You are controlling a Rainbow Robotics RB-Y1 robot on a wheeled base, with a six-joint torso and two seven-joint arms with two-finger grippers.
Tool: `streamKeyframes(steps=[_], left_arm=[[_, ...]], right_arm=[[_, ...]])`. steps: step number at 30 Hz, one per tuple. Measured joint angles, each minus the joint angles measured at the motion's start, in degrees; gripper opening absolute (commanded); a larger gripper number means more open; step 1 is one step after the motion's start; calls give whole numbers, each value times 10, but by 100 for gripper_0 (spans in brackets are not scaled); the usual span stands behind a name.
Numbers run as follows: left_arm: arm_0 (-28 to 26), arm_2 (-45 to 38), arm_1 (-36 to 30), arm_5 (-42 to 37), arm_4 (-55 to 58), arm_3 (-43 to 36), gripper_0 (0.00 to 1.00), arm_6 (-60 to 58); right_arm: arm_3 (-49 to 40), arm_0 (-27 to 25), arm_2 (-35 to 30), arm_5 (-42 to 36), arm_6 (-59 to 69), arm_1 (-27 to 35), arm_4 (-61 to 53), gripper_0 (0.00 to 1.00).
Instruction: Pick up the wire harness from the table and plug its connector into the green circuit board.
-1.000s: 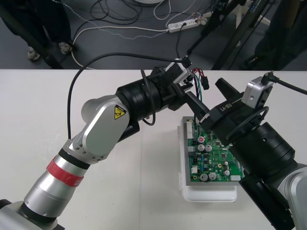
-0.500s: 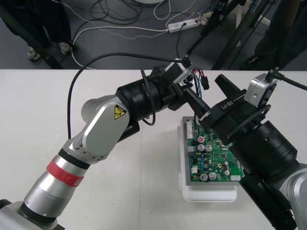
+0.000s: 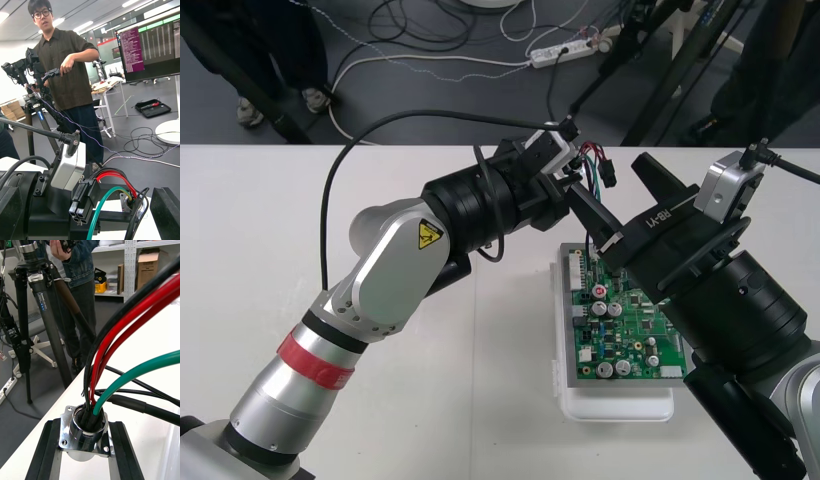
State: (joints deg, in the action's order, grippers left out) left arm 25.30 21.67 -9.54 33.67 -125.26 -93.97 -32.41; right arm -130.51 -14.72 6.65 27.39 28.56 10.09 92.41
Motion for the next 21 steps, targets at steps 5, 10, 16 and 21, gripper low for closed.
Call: streamKeyframes(steps=[5,10,16,21], left_arm=[[0,0,0,0,0,0,0,0],[0,0,0,0,0,0,0,0],[0,0,0,0,0,0,0,0],[0,0,0,0,0,0,0,0]], right_arm=[[0,0,0,0,0,0,0,100],[0,0,1,0,0,0,0,100],[0,0,1,0,0,0,0,100],[0,0,1,0,0,0,0,100]])
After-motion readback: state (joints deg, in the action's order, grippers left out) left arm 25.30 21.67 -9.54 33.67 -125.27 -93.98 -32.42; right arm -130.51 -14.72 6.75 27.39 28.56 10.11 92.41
